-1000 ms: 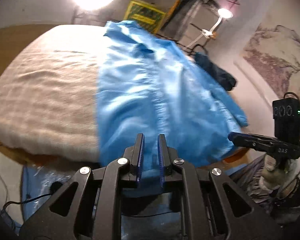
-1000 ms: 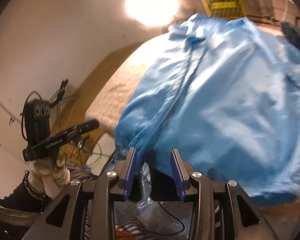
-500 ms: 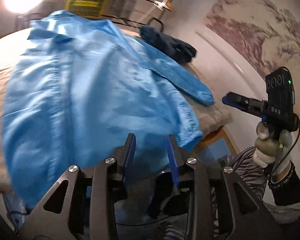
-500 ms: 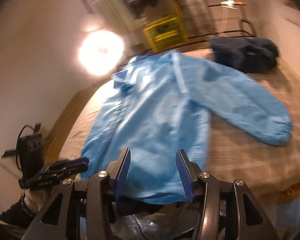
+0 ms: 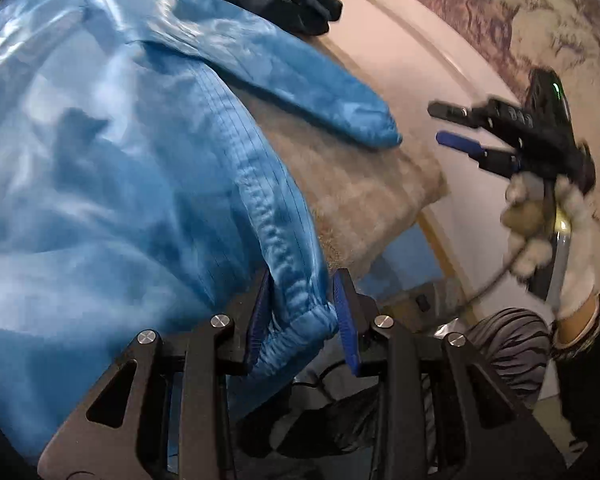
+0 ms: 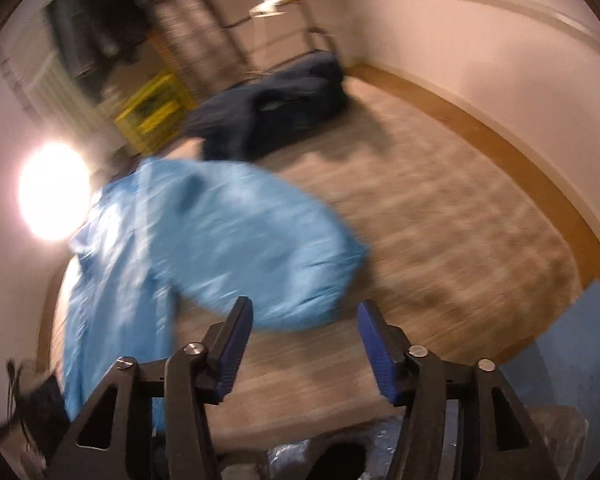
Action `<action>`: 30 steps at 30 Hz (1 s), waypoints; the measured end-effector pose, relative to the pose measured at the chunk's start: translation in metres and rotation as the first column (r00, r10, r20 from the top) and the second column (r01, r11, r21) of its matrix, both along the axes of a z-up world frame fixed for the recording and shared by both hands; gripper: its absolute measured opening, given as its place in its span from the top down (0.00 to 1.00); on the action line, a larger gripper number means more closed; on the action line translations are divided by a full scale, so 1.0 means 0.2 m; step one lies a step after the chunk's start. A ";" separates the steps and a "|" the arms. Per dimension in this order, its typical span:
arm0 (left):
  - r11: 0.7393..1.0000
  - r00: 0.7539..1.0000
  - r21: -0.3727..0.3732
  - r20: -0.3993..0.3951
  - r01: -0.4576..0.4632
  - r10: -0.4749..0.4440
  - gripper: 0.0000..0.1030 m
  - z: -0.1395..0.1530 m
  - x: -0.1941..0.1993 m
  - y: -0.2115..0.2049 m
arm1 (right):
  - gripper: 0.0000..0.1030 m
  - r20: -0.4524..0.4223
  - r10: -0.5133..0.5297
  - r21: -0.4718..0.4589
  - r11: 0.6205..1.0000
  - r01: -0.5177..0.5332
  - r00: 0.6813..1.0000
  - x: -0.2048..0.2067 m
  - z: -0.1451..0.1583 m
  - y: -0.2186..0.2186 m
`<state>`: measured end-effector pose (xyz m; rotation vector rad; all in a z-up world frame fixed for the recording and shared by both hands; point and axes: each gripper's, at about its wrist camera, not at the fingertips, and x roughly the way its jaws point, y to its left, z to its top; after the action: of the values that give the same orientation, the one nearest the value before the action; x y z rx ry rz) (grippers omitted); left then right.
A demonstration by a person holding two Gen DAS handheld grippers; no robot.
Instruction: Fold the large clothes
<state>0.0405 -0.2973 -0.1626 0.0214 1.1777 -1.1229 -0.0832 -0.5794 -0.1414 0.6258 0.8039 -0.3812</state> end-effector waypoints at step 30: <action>0.961 0.960 -0.072 0.065 -0.267 0.272 0.70 0.40 0.38 0.66 | 0.89 0.148 0.215 -0.119 0.973 -0.199 0.965 0.33 0.16 0.21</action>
<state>0.1169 -0.1652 -0.0820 -0.1408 1.0431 -0.9090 -0.0166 -0.5367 -0.1089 0.4637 0.6836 -0.1770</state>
